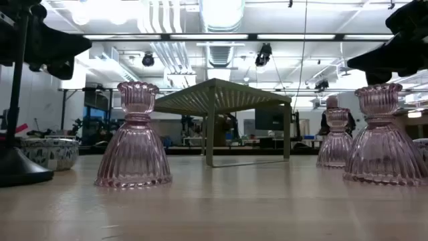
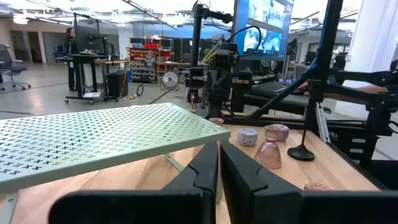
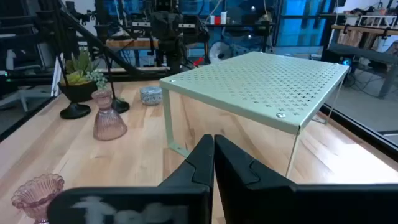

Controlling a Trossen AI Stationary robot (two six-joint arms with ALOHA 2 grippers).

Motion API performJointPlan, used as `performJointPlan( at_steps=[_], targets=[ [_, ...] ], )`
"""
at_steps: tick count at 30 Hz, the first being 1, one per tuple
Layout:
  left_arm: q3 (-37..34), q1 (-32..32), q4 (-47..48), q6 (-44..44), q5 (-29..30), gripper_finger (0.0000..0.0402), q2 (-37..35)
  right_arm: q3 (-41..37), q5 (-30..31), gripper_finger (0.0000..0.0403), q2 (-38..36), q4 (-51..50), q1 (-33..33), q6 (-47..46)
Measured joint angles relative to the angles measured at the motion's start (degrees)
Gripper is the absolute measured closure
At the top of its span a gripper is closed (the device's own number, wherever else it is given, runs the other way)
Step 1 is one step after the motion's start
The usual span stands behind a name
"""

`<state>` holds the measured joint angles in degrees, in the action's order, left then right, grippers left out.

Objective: Pick & Place candle stick holders

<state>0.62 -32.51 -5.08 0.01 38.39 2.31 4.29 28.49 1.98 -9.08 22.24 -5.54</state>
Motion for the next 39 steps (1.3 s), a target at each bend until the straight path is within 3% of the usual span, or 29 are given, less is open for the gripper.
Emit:
performJointPlan(
  at_steps=[35, 37, 39],
  targets=[
    [0.00, 0.01, 0.01, 0.00, 0.00, 0.0381, -0.02, 0.00, -0.01, 0.0394, -0.02, 0.00, 0.00, 0.00],
    [0.00, 0.00, 0.00, 0.00, -0.02, 0.0381, 0.00, 0.00, 0.19, 0.0394, 0.00, 0.01, -0.02, 2.90],
    [0.00, 0.02, 0.00, -0.02, -0.02, 0.0381, -0.02, 0.00, 1.19, 0.0394, 0.00, 0.00, -0.13, 11.66]
  ],
)
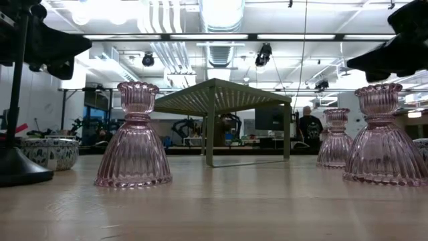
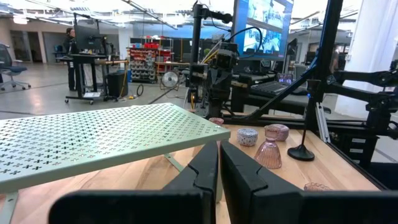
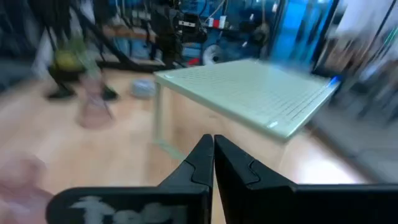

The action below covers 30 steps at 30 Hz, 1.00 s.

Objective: Pick & Place candle stick holders
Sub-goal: Put the right black candle holder on the shelf

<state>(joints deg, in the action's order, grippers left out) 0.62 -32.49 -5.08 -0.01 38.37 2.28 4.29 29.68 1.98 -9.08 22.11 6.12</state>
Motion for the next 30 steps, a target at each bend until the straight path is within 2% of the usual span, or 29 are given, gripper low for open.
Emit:
performJointPlan(
  at_steps=[3, 6, 9, 13, 14, 18, 19, 25, 27, 30],
  targets=[
    [0.00, 0.00, 0.01, 0.01, 0.01, 0.0381, 0.00, 0.00, 0.23, 0.0394, 0.00, 0.00, 0.00, 12.73],
    [0.00, 0.00, 0.02, 0.02, 0.00, 0.0381, 0.00, 0.00, 0.25, 0.0394, 0.00, 0.00, 0.00, 20.93],
    [0.00, -0.01, 0.01, 0.02, 0.01, 0.0381, 0.01, 0.00, 0.25, 0.0394, 0.00, 0.00, 0.00, 24.32],
    [0.00, -0.02, 0.00, 0.02, 0.02, 0.0381, 0.02, 0.00, 0.24, 0.0394, 0.00, 0.05, 0.00, 23.60],
    [0.00, -0.01, 0.00, 0.02, 0.02, 0.0381, 0.01, -0.02, -0.13, 0.0394, 0.00, 0.44, 0.00, 21.45],
    [0.00, -0.02, 0.01, 0.01, 0.00, 0.0381, 0.02, -0.04, -7.97, 0.0394, -0.02, 2.28, 0.02, -5.15],
    [0.00, 0.00, 0.00, 0.02, 0.02, 0.0381, 0.01, -0.08, -8.21, 0.0394, 0.00, 2.92, 0.00, -8.11],
    [0.00, 0.00, 0.01, 0.02, 0.02, 0.0380, 0.01, -0.20, -9.07, 0.0394, 0.09, 10.82, -0.03, -18.63],
    [0.00, -0.02, 0.02, 0.02, 0.02, 0.0381, 0.01, -0.20, -9.53, 0.0394, 0.09, 13.60, -0.04, -19.15],
    [0.00, 0.00, 0.02, 0.00, 0.02, 0.0381, 0.02, -0.20, -17.86, 0.0394, 0.08, 14.62, -0.04, -19.41]
  ],
)
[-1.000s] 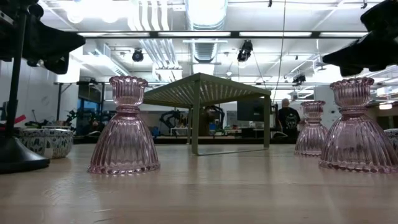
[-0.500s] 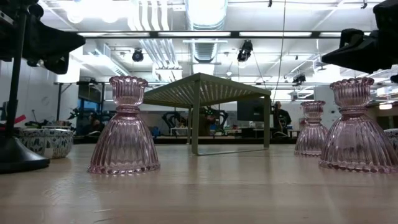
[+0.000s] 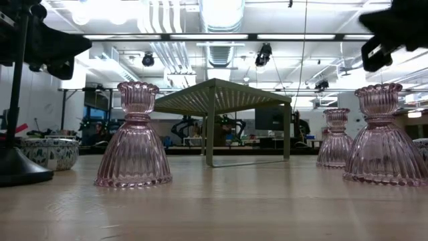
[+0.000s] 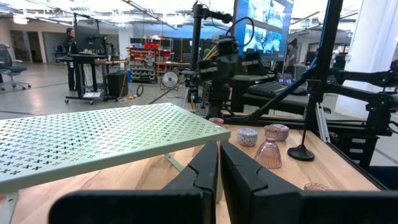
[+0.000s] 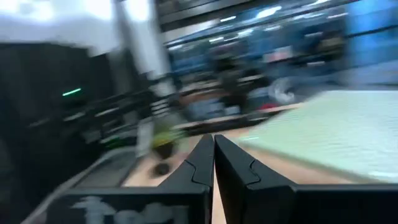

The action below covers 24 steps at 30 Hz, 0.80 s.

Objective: Pick & Place candle stick holders
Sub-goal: Put the right black candle holder on the shelf

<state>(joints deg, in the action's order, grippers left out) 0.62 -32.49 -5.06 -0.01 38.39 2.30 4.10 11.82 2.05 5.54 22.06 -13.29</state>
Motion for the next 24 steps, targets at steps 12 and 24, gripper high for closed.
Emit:
performJointPlan(
  at_steps=[12, 24],
  targets=[
    [0.00, -0.02, 0.00, 0.02, -0.02, 0.0381, 0.00, -0.38, -25.03, 0.0390, 10.16, 8.18, 4.25, -13.79],
    [0.00, 0.00, 0.00, 0.02, -0.02, 0.0381, -0.02, -0.22, -19.39, 0.0283, 33.85, 22.37, 15.65, -19.92]
  ],
)
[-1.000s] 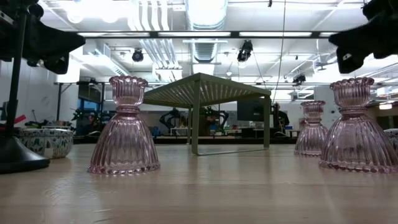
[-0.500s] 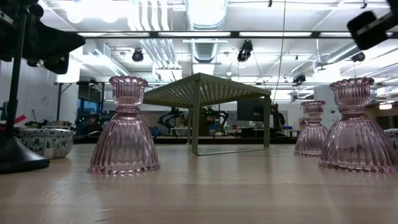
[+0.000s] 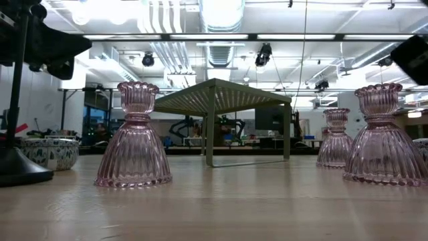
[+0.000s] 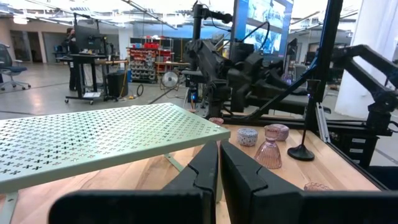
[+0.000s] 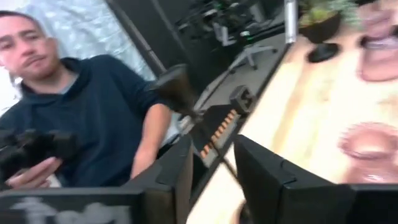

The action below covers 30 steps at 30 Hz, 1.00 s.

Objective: Pick & Place candle stick holders
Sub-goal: Put the right black candle holder on the shelf

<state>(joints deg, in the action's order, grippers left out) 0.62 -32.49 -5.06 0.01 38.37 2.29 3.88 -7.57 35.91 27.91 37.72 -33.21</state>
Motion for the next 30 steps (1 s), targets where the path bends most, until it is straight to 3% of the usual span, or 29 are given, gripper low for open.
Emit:
performJointPlan(
  at_steps=[3, 12, 23, 30],
  targets=[
    [0.00, -0.02, 0.00, 0.00, 0.01, 0.0381, 0.02, 0.71, 0.70, 0.0257, 4.13, 3.50, 3.30, 0.93],
    [0.00, 0.00, 0.00, -0.01, 0.00, 0.0381, 0.00, 3.91, 11.40, 0.0209, 15.05, 2.74, 9.74, 2.30],
    [0.00, -0.02, 0.00, 0.00, 0.02, 0.0381, 0.00, 14.92, 14.19, 0.0225, 29.26, 2.20, 12.43, 8.86],
    [0.00, -0.01, 0.00, 0.00, 0.00, 0.0381, 0.02, 20.80, 16.80, 0.0237, 34.51, -1.88, 12.41, 13.48]
  ],
)
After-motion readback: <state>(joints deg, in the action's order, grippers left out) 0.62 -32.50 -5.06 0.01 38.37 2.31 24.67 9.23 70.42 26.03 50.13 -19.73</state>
